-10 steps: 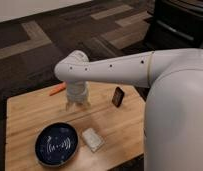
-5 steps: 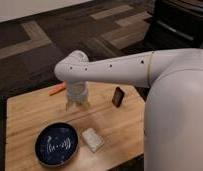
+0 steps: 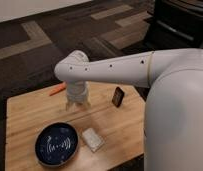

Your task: Place the eraser in the ceramic cup

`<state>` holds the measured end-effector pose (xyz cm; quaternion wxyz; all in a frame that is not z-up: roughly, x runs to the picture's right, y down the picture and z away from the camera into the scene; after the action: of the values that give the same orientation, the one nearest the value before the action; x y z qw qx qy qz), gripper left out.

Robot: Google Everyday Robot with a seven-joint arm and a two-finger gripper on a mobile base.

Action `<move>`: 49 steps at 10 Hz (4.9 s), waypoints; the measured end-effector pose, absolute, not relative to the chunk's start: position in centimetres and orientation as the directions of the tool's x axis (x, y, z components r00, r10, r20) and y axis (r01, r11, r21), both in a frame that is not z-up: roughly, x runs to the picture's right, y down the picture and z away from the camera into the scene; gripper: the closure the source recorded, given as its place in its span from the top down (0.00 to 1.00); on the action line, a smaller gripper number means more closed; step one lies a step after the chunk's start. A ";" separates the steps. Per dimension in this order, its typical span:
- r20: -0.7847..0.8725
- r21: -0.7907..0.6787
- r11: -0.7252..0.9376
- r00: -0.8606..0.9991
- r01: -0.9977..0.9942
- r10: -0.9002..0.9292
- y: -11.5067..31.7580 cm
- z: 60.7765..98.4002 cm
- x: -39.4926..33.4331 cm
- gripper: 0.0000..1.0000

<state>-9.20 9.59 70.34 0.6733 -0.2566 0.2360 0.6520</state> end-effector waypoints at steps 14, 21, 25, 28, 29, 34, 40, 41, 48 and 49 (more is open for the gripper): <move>-0.546 0.183 -0.248 -0.308 -0.951 0.779 3.5 72.2 8.2 0.65; -0.453 0.266 -0.495 -0.561 -0.827 0.693 0.9 78.2 11.2 0.65; -0.520 0.275 -0.466 -0.538 -0.841 0.663 1.1 78.9 8.0 0.65; -0.524 0.323 -0.483 -0.578 -0.814 0.625 1.4 78.1 8.0 0.65; -0.525 0.327 -0.478 -0.578 -0.815 0.625 1.5 78.0 7.9 0.65; -0.546 0.308 -0.413 -0.514 -0.857 0.661 2.2 77.5 8.5 0.65; -0.633 0.165 -0.170 -0.237 -0.971 0.737 4.0 78.5 10.8 0.65; -0.644 0.123 -0.122 -0.172 -0.985 0.746 4.1 79.0 10.7 0.65; -0.646 0.081 -0.039 -0.082 -0.996 0.759 2.4 78.0 9.6 0.00; -0.643 0.097 -0.029 -0.085 -0.995 0.761 1.4 77.3 9.5 0.00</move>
<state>9.52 1.44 77.25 0.6414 -0.2144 0.2720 0.6846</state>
